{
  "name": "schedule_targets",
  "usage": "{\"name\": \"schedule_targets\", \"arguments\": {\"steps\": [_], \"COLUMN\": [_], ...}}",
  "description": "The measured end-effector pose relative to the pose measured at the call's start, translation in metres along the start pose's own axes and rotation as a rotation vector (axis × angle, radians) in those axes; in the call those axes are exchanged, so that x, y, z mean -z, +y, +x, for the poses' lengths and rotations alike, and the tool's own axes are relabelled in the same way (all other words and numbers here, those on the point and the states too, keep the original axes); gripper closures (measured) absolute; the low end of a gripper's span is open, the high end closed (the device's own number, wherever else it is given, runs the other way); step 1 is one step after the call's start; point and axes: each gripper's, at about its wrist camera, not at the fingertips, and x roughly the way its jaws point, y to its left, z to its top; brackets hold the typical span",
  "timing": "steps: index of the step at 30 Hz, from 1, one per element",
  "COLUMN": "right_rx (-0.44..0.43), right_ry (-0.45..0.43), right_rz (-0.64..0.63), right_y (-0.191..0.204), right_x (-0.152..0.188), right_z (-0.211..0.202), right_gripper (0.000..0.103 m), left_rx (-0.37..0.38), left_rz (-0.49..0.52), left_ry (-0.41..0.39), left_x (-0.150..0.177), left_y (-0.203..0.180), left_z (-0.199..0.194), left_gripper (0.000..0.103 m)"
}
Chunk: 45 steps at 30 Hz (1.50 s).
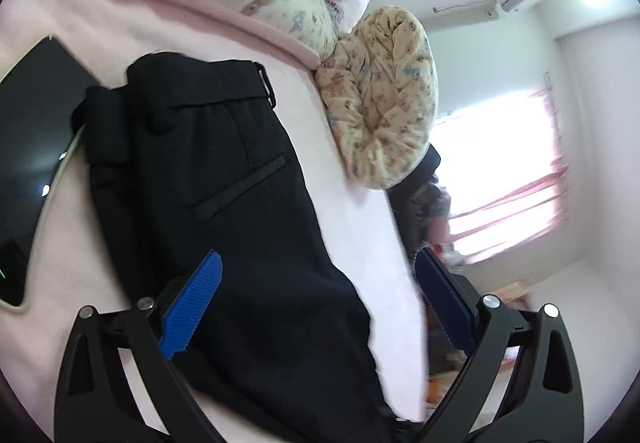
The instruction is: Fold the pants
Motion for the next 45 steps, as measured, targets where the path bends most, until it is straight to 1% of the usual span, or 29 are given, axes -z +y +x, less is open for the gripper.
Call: {"name": "schedule_targets", "arguments": {"steps": [3,5,7,8,10,11,12,13,14,15,17,19,23,25,28,30,31,32,33,34,35,36,38,39,42,45], "right_rx": [-0.035,-0.062,-0.073,-0.076,-0.08,-0.081,-0.08,-0.079,-0.077,-0.076,-0.078,-0.078,-0.077,-0.079,-0.083,-0.086,-0.086,-0.086,-0.086,-0.087,-0.089,-0.091,-0.095,-0.099,-0.108,-0.116], "right_ry": [0.014,0.02,0.029,0.033,0.034,0.034,0.034,0.035,0.037,0.042,0.048,0.051,0.062,0.067,0.075,0.077,0.08,0.082,0.083,0.084,0.083,0.081,0.075,0.071,0.066,0.06], "right_rz": [-0.013,-0.031,-0.052,-0.06,-0.074,-0.083,-0.095,-0.101,-0.106,-0.107,-0.107,-0.107,-0.112,-0.11,-0.112,-0.113,-0.113,-0.114,-0.113,-0.112,-0.111,-0.109,-0.106,-0.104,-0.106,-0.111], "right_y": [-0.003,0.0,0.006,0.009,0.015,0.016,0.019,0.021,0.022,0.022,0.022,0.022,0.023,0.023,0.024,0.026,0.026,0.026,0.026,0.026,0.025,0.025,0.024,0.024,0.023,0.023], "right_x": [0.014,0.023,0.03,0.032,0.035,0.036,0.037,0.037,0.039,0.04,0.043,0.046,0.047,0.047,0.047,0.049,0.05,0.05,0.051,0.052,0.052,0.052,0.052,0.052,0.052,0.053], "right_z": [-0.006,-0.012,-0.016,-0.017,-0.018,-0.019,-0.02,-0.02,-0.02,-0.02,-0.021,-0.021,-0.018,-0.016,-0.012,-0.01,-0.009,-0.009,-0.009,-0.009,-0.01,-0.011,-0.014,-0.015,-0.02,-0.027], "right_gripper": [0.095,0.095,0.095,0.095,0.095,0.095,0.095,0.095,0.095,0.095,0.095,0.095,0.095,0.095,0.095,0.095,0.095,0.095,0.095,0.095,0.095,0.095,0.095,0.095,0.095,0.095], "left_rx": [0.004,-0.036,-0.011,-0.005,0.014,0.032,0.059,0.066,0.047,0.013,-0.004,-0.027,-0.082,-0.092,-0.083,-0.083,-0.087,-0.089,-0.097,-0.106,-0.123,-0.138,-0.129,-0.136,-0.166,-0.193], "left_rz": [-0.04,-0.085,-0.144,-0.149,-0.123,-0.117,-0.115,-0.107,-0.09,-0.08,-0.107,-0.132,-0.128,-0.119,-0.119,-0.11,-0.106,-0.104,-0.105,-0.108,-0.113,-0.119,-0.147,-0.141,-0.092,-0.064], "left_ry": [0.042,0.058,0.089,0.098,0.099,0.103,0.111,0.123,0.139,0.153,0.184,0.189,0.202,0.197,0.198,0.183,0.176,0.17,0.161,0.155,0.147,0.14,0.121,0.104,0.047,0.008], "left_x": [-0.013,-0.022,-0.028,-0.029,-0.029,-0.027,-0.025,-0.021,-0.018,-0.015,-0.009,-0.003,0.003,0.004,0.006,0.006,0.007,0.007,0.007,0.007,0.008,0.008,0.01,0.011,0.019,0.03], "left_y": [0.016,0.03,0.044,0.045,0.042,0.04,0.037,0.036,0.033,0.032,0.036,0.039,0.038,0.038,0.038,0.037,0.036,0.036,0.037,0.038,0.042,0.045,0.048,0.047,0.035,0.029], "left_z": [-0.012,-0.016,-0.015,-0.015,-0.013,-0.012,-0.009,-0.007,-0.001,0.005,0.013,0.014,0.014,0.013,0.016,0.019,0.021,0.022,0.023,0.024,0.024,0.023,0.019,0.015,0.003,-0.008], "left_gripper": [0.006,0.006,0.008,0.008,0.008,0.012,0.013,0.013,0.014,0.015,0.018,0.019,0.02,0.02,0.02,0.025,0.032,0.045,0.052,0.068,0.09,0.096,0.097,0.097,0.098,0.098]}}
